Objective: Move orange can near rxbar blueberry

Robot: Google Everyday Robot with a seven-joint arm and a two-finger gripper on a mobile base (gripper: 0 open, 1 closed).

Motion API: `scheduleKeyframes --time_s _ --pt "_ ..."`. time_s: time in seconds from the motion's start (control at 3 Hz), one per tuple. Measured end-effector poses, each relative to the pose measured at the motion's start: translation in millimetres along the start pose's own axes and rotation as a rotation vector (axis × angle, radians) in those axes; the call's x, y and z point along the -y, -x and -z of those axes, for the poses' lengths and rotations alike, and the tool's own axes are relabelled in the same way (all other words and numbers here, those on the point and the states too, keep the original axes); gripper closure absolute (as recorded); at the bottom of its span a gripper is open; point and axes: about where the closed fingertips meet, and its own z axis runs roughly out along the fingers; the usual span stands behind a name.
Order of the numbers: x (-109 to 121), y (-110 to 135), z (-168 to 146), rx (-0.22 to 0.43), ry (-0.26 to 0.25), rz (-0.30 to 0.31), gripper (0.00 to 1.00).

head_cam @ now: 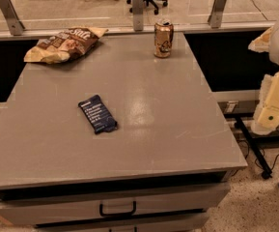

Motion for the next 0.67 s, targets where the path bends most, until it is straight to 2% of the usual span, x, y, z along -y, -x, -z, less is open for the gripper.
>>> scheduleKeyframes --time_s 0.33,0.67 --pt "5.5 2.7 -0.9 0.013 -0.01 -0.002 0.0" --pt "40.2 15.5 -26.8 0.082 -0.024 -0.002 0.0"
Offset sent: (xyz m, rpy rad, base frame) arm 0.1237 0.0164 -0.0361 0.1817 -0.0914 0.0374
